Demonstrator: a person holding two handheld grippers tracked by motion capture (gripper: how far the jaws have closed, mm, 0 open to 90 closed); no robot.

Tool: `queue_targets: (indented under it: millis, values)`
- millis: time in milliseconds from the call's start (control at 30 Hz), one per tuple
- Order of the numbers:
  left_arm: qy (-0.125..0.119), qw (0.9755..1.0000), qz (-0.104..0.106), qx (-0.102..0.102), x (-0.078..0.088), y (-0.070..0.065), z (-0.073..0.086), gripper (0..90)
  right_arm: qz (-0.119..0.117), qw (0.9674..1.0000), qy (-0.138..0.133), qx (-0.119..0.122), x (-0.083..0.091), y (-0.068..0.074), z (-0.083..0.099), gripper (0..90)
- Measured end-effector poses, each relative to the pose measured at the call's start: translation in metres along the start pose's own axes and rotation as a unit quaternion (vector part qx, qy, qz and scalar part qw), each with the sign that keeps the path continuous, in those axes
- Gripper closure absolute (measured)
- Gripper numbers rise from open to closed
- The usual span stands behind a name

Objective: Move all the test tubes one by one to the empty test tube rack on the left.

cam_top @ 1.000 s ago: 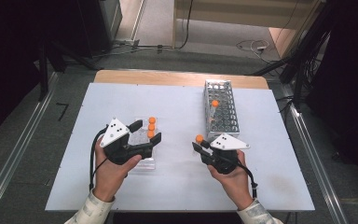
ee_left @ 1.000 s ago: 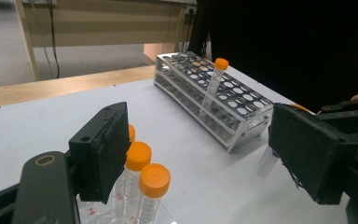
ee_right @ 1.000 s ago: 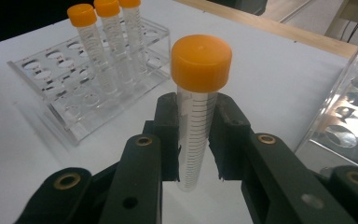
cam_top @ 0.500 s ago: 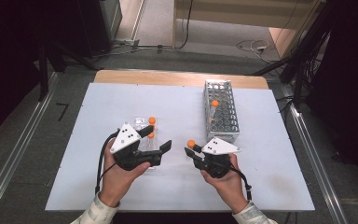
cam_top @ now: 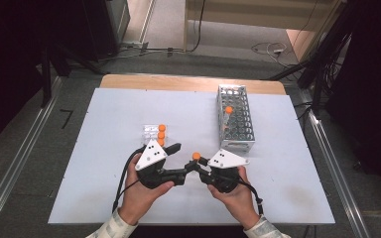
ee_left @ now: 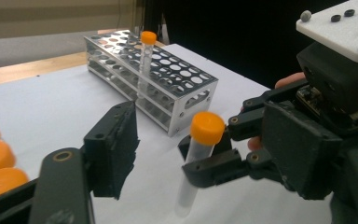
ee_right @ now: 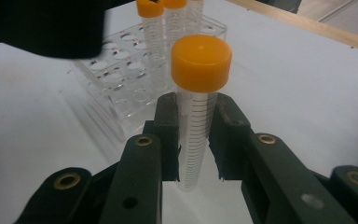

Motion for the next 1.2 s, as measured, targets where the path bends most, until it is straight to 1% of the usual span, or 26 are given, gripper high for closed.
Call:
queue_targets:
  millis: [33,100,167,267,333,467,600,967,1200]
  values:
    - [0.002,1.0,0.003,0.002,-0.002,-0.001,0.001,31.3,-0.002,1.0,-0.001,0.002,0.0,0.002,0.0,72.0]
    - [0.007,1.0,0.004,-0.001,-0.005,-0.003,0.004,33.9,-0.007,1.0,-0.001,0.007,-0.001,0.006,-0.001,72.0]
    - [0.011,0.9999,0.001,-0.004,-0.007,-0.003,0.007,37.2,-0.01,0.9999,-0.002,0.009,-0.001,0.009,-0.002,72.0]
    - [0.012,0.9999,0.001,-0.003,-0.008,-0.001,0.009,44.1,-0.012,0.9999,-0.003,0.011,-0.002,0.012,-0.002,72.0]
    - [0.013,0.9999,-0.001,-0.007,-0.008,-0.001,0.01,48.0,-0.013,0.9998,-0.002,0.012,-0.002,0.013,-0.002,72.0]
    - [0.019,0.9997,0.0,-0.014,-0.01,-0.001,0.012,53.6,-0.014,0.9998,-0.003,0.012,-0.002,0.013,-0.002,72.0]
    - [0.023,0.9996,0.0,-0.016,-0.012,-0.002,0.014,56.6,-0.015,0.9998,-0.003,0.01,-0.002,0.013,-0.002,72.0]
    - [0.028,0.9994,-0.005,-0.021,-0.013,-0.001,0.017,59.9,-0.015,0.9998,-0.002,0.011,-0.002,0.014,-0.002,72.0]
    - [0.033,0.9992,-0.005,-0.024,-0.014,-0.002,0.019,64.9,-0.016,0.9998,0.0,0.013,-0.003,0.015,0.0,72.0]
Point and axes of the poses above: each handheld gripper's, and its own axes: x roughly backward along the jaws, z roughly out of its underside, y roughly to its left, the point moved 8 cm from there along -x, roughly forward along the jaws, and after that the axes turned 6 degrees about z, right-handed, at the moved point
